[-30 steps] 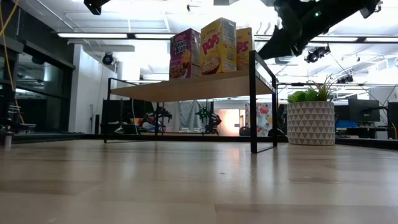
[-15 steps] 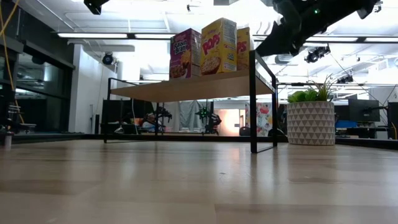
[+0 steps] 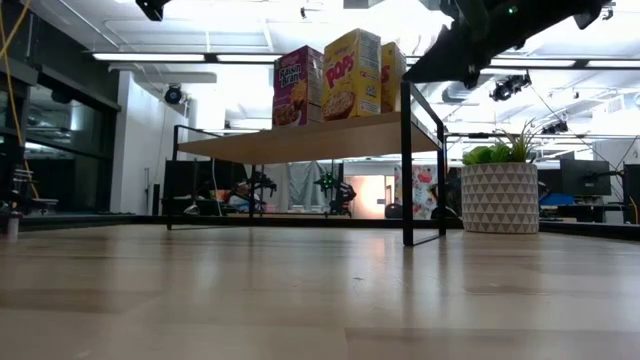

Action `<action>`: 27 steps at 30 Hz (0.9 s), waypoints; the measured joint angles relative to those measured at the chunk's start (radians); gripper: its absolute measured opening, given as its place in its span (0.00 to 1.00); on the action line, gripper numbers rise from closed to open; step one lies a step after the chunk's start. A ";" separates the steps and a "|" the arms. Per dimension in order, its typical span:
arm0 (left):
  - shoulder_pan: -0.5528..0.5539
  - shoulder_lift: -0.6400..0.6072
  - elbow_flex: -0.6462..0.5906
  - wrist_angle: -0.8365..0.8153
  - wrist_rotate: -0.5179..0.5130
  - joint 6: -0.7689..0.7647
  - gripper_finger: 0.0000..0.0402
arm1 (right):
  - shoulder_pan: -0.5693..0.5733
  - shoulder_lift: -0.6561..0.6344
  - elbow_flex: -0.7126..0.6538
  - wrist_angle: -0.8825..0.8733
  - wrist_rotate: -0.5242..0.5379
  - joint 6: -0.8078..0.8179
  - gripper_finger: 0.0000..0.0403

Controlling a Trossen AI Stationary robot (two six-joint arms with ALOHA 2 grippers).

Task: Stack cereal on shelf
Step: Put the yellow cereal box aligned with the other yellow cereal box on the shelf, then adjust the yellow cereal box on the shelf

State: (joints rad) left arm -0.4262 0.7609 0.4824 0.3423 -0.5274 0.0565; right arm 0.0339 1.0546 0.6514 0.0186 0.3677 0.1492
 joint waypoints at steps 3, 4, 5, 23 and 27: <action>0.000 0.000 0.000 -0.004 -0.002 -0.007 0.62 | 0.001 -0.007 0.000 -0.024 0.002 0.009 0.00; 0.000 0.000 0.000 -0.010 -0.002 -0.021 0.62 | 0.001 -0.008 0.000 -0.026 -0.003 0.011 0.00; 0.000 0.006 0.000 -0.016 0.007 -0.031 0.62 | 0.001 -0.009 0.002 -0.024 -0.007 0.010 0.00; 0.144 0.557 0.169 0.122 -0.024 0.063 0.03 | -0.001 -0.008 0.185 -0.354 0.161 0.036 0.00; 0.207 0.667 0.193 0.234 -0.006 0.127 0.01 | -0.018 -0.005 0.185 -0.350 0.203 0.072 0.00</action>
State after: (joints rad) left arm -0.2191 1.4276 0.6753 0.5764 -0.5335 0.1840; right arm 0.0158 1.0500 0.8368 -0.3314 0.5703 0.2212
